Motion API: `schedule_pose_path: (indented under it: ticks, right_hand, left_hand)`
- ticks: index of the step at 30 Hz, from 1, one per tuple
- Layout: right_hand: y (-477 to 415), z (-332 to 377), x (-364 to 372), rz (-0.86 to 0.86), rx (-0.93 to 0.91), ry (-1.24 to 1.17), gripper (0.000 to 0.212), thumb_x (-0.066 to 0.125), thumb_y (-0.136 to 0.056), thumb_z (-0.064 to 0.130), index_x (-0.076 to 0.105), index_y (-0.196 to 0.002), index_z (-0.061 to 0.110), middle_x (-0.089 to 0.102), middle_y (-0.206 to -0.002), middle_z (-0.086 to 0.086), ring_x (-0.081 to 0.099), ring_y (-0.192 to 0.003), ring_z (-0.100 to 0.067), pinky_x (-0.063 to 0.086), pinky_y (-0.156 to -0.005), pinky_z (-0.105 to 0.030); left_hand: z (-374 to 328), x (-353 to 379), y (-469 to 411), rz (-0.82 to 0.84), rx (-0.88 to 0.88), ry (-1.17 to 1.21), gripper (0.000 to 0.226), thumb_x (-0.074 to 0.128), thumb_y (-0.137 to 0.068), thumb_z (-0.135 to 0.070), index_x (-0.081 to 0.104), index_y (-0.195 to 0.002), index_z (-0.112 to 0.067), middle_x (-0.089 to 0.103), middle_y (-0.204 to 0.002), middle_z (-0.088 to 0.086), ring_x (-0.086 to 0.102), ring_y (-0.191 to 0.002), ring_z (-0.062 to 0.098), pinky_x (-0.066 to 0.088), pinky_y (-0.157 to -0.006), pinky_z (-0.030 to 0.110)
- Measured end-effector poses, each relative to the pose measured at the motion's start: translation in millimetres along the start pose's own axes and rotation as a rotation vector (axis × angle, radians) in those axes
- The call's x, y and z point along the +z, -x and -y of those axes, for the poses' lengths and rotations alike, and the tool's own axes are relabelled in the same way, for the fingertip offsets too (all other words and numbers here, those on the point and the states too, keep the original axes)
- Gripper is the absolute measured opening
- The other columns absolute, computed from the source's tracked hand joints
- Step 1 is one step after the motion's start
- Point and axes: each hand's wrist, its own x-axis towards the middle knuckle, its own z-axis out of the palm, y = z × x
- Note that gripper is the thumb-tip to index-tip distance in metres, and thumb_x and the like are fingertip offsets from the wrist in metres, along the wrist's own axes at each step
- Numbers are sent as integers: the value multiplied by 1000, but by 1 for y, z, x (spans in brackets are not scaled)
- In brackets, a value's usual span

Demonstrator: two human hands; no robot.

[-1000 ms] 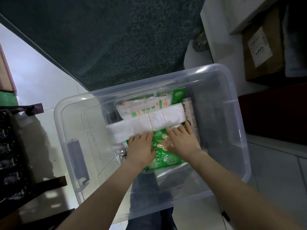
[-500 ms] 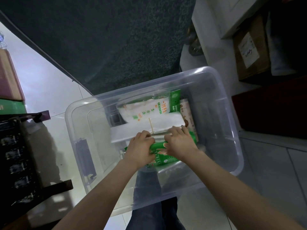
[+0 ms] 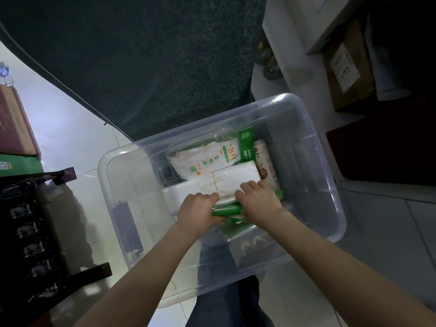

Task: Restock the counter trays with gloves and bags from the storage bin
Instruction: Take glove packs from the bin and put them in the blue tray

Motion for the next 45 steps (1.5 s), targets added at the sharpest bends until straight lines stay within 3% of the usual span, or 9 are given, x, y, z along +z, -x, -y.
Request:
schedule_pose_path:
  ticks: [4, 10, 14, 24, 27, 30, 36, 41, 45]
  right_hand:
    - [-7, 0, -5, -44, -42, -90, 49, 62, -83, 13, 38, -124, 21, 62, -103, -5, 59, -90, -27, 43, -74, -37]
    - [-15, -27, -22, -118, 58, -89, 50, 65, -81, 9, 43, -122, 25, 62, -98, -2, 58, -86, -25, 37, -65, -31]
    - [-19, -37, -28, -111, 55, -61, 53, 61, -78, 4, 43, -124, 23, 63, -104, -4, 59, -95, -28, 40, -74, -33]
    - [-6, -28, -19, -80, 90, -44, 42, 59, -84, 8, 47, -123, 17, 58, -114, -9, 56, -102, -30, 43, -80, -37]
    - [10, -22, -24, -168, 117, -66, 40, 59, -82, 4, 52, -119, 15, 43, -132, -12, 53, -106, -32, 43, -71, -37]
    - [38, -20, -34, -279, 173, -64, 32, 65, -75, 1, 58, -104, 13, 31, -148, -18, 52, -109, -33, 40, -64, -35]
    - [120, -19, -73, -436, 159, -45, 27, 67, -72, 6, 64, -95, 21, -9, -162, -1, 45, -112, -24, 46, -62, -34]
    - [211, -12, -101, -510, 177, 6, 23, 60, -79, 16, 63, -102, 20, 47, -138, -7, 55, -102, -28, 47, -67, -38]
    - [306, -9, -125, -585, 302, 32, 19, 53, -85, 25, 59, -103, 23, 50, -114, -4, 51, -100, -26, 44, -73, -40]
  left_hand:
    - [13, -11, -6, -61, 47, -21, 48, 58, -76, -65, 60, -102, -25, 71, -91, -2, 62, -83, 20, 37, -79, 33]
    - [43, -33, -23, -268, -46, 139, 59, 32, -95, -55, 40, -142, -20, 34, -153, 6, 32, -139, 27, 26, -112, 47]
    - [42, -40, -47, -257, -160, 74, 52, 48, -93, -29, 37, -141, -13, 45, -142, 13, 47, -122, 33, 39, -102, 44]
    - [23, -35, -56, -169, -190, -3, 29, 59, -88, -22, 60, -116, -18, 49, -126, 13, 44, -117, 32, 39, -97, 43]
    - [18, -40, -43, -168, -145, 123, 19, 50, -91, -13, 55, -110, -15, 64, -109, 13, 61, -91, 31, 51, -75, 39]
    - [7, -57, -23, -271, -22, 184, 15, 50, -93, -16, 53, -107, -15, 68, -84, 10, 63, -69, 28, 41, -55, 31]
    - [-33, -120, 24, -250, 258, 118, 18, 51, -94, -35, 50, -109, -26, 68, -93, 3, 62, -76, 23, 46, -58, 33]
    - [-107, -170, 74, -221, 439, -29, 32, 36, -90, -60, 48, -104, -34, 68, -92, -1, 63, -81, 22, 48, -62, 35]
    - [-180, -199, 132, -241, 538, -99, 57, 38, -66, -85, 40, -103, -42, 63, -96, -12, 59, -83, 15, 39, -58, 31]
